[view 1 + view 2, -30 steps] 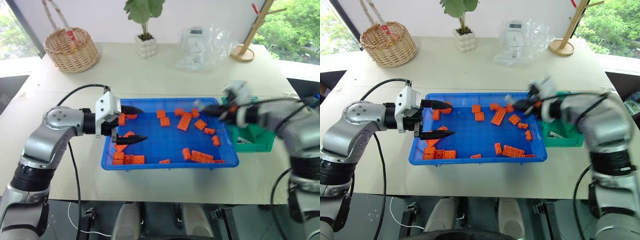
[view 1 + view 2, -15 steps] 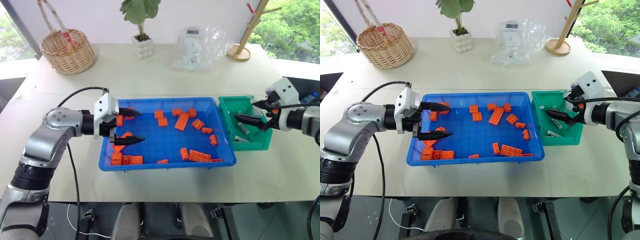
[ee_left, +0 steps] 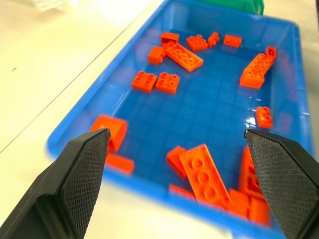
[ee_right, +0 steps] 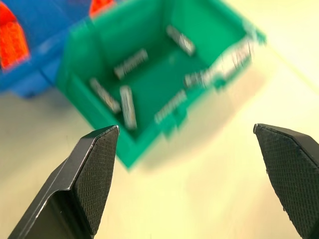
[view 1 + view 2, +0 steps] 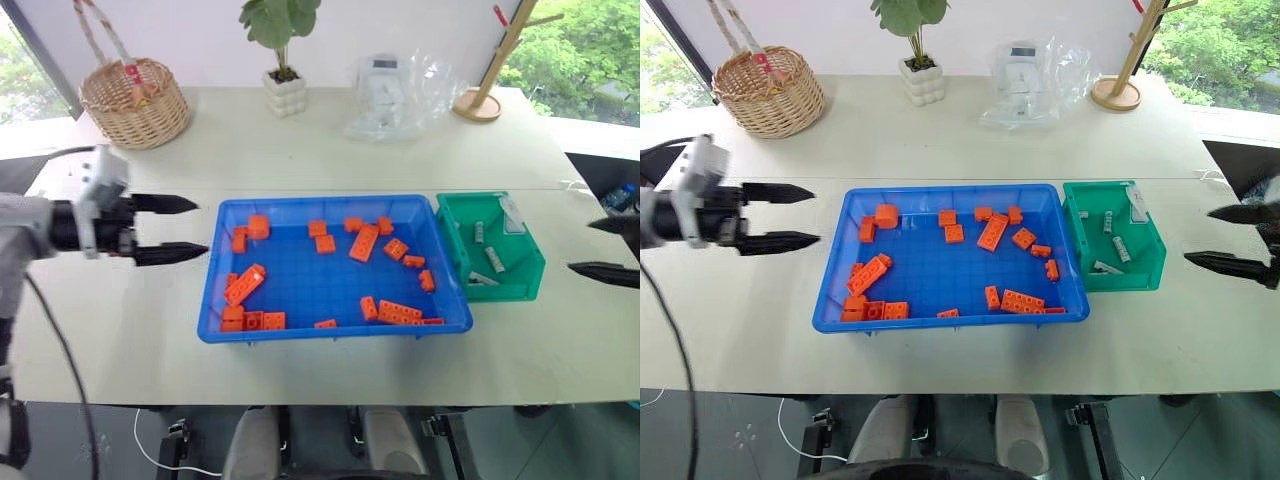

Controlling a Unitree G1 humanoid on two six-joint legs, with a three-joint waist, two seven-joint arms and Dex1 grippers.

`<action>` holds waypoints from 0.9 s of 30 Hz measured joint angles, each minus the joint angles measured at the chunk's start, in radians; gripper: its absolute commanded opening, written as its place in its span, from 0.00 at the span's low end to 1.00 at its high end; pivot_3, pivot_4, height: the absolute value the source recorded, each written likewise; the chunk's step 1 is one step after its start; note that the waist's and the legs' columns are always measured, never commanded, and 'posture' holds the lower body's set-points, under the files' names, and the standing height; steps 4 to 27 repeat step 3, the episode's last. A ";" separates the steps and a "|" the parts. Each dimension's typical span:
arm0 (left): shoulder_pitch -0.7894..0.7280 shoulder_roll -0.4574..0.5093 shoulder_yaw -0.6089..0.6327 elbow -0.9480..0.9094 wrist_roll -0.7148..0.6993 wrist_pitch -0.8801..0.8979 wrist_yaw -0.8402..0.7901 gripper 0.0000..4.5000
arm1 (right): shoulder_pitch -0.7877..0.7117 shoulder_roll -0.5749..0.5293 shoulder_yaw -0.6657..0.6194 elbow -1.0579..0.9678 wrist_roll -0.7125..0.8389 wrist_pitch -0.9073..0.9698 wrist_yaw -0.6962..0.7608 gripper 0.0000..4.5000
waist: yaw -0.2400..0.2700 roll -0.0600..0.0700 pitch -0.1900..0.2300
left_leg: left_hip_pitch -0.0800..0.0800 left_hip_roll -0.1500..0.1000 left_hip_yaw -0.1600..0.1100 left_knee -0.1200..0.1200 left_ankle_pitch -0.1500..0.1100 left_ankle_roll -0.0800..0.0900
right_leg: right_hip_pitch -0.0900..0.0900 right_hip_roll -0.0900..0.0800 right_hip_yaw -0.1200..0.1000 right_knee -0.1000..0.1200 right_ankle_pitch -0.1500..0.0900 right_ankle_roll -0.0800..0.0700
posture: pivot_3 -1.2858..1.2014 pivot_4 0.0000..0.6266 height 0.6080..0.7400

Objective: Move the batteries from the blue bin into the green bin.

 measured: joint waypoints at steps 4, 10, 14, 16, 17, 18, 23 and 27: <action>0.008 0.002 0.003 0.043 0.014 -0.033 -0.017 1.00 | -0.009 0.006 0.015 0.045 -0.003 -0.037 0.022 0.99 | 0.001 0.000 0.000 | 0.000 0.000 0.000 0.001 0.000 0.000 | 0.000 0.000 0.000 0.000 0.000 0.000 | 0.52 0.24 0.97; 0.008 0.002 0.003 0.043 0.014 -0.033 -0.017 1.00 | -0.009 0.006 0.015 0.045 -0.003 -0.037 0.022 0.99 | 0.001 0.000 0.000 | 0.000 0.000 0.000 0.001 0.000 0.000 | 0.000 0.000 0.000 0.000 0.000 0.000 | 0.52 0.24 0.97; 0.008 0.002 0.003 0.043 0.014 -0.033 -0.017 1.00 | -0.009 0.006 0.015 0.045 -0.003 -0.037 0.022 0.99 | 0.001 0.000 0.000 | 0.000 0.000 0.000 0.001 0.000 0.000 | 0.000 0.000 0.000 0.000 0.000 0.000 | 0.52 0.24 0.97; 0.008 0.002 0.003 0.043 0.014 -0.033 -0.017 1.00 | -0.009 0.006 0.015 0.045 -0.003 -0.037 0.022 0.99 | 0.001 0.000 0.000 | 0.000 0.000 0.000 0.001 0.000 0.000 | 0.000 0.000 0.000 0.000 0.000 0.000 | 0.52 0.24 0.97; 0.008 0.002 0.003 0.043 0.014 -0.033 -0.017 1.00 | -0.009 0.006 0.015 0.045 -0.003 -0.037 0.022 0.99 | 0.001 0.000 0.000 | 0.000 0.000 0.000 0.001 0.000 0.000 | 0.000 0.000 0.000 0.000 0.000 0.000 | 0.52 0.24 0.97; 0.008 0.002 0.003 0.043 0.014 -0.033 -0.017 1.00 | -0.009 0.006 0.015 0.045 -0.003 -0.037 0.022 0.99 | 0.001 0.000 0.000 | 0.000 0.000 0.000 0.001 0.000 0.000 | 0.000 0.000 0.000 0.000 0.000 0.000 | 0.52 0.24 0.97; 0.008 0.002 0.003 0.043 0.014 -0.033 -0.017 1.00 | -0.009 0.006 0.015 0.045 -0.003 -0.037 0.022 0.99 | 0.001 0.000 0.000 | 0.000 0.000 0.000 0.001 0.000 0.000 | 0.000 0.000 0.000 0.000 0.000 0.000 | 0.52 0.24 0.97; 0.008 0.002 0.003 0.043 0.014 -0.033 -0.017 1.00 | -0.009 0.006 0.015 0.045 -0.003 -0.037 0.022 0.99 | 0.001 0.000 0.000 | 0.000 0.000 0.000 0.001 0.000 0.000 | 0.000 0.000 0.000 0.000 0.000 0.000 | 0.52 0.24 0.97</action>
